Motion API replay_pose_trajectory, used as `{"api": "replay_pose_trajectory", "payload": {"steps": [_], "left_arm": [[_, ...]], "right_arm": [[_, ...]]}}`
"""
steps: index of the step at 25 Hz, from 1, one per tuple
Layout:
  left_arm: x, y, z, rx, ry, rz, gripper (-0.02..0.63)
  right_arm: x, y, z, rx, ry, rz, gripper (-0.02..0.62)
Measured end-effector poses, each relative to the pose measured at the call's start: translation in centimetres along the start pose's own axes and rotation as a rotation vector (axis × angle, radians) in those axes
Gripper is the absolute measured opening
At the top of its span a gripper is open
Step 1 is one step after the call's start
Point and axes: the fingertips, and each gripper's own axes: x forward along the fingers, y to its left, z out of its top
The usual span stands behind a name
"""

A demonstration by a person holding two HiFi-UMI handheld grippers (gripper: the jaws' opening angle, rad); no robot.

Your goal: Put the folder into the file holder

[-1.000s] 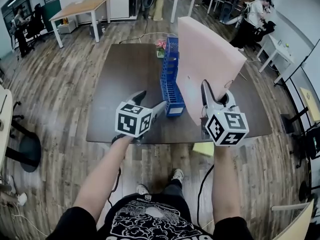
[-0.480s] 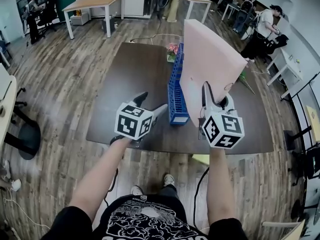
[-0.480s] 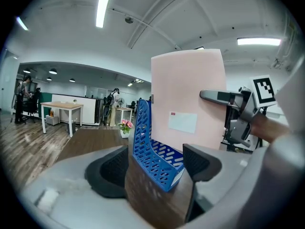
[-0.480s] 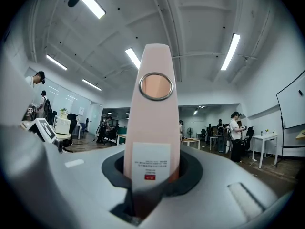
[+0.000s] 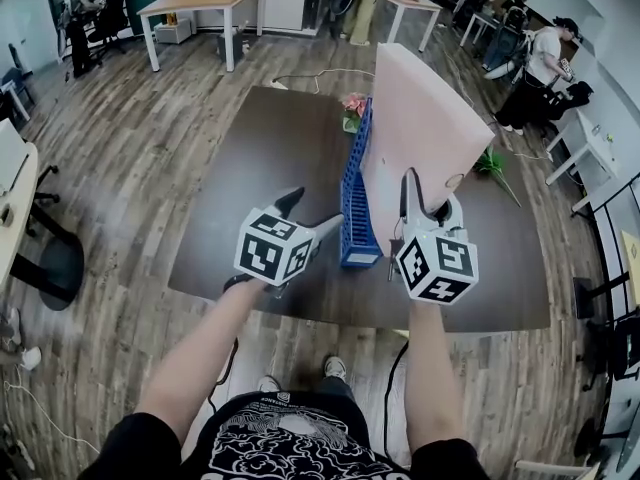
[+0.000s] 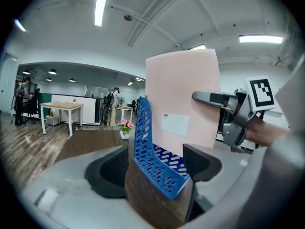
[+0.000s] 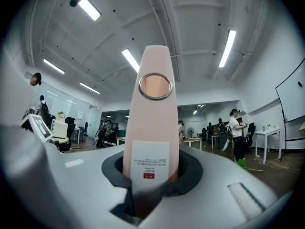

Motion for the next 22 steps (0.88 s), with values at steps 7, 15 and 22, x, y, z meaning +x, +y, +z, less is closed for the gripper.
{"api": "replay_pose_trajectory", "payload": {"steps": [7, 15, 22], "left_arm": [[1.7, 0.2, -0.9, -0.014, 0.036, -0.004, 0.368], [2.5, 0.6, -1.5, -0.027, 0.060, 0.006, 0.368], [1.9, 1.5, -2.3, -0.035, 0.077, 0.025, 0.368]], "right_arm": [[1.6, -0.2, -1.0, 0.012, -0.037, -0.015, 0.101], [2.1, 0.0, -1.9, 0.018, -0.096, -0.032, 0.104], [3.0, 0.7, -2.1, 0.023, -0.115, -0.066, 0.104]]}}
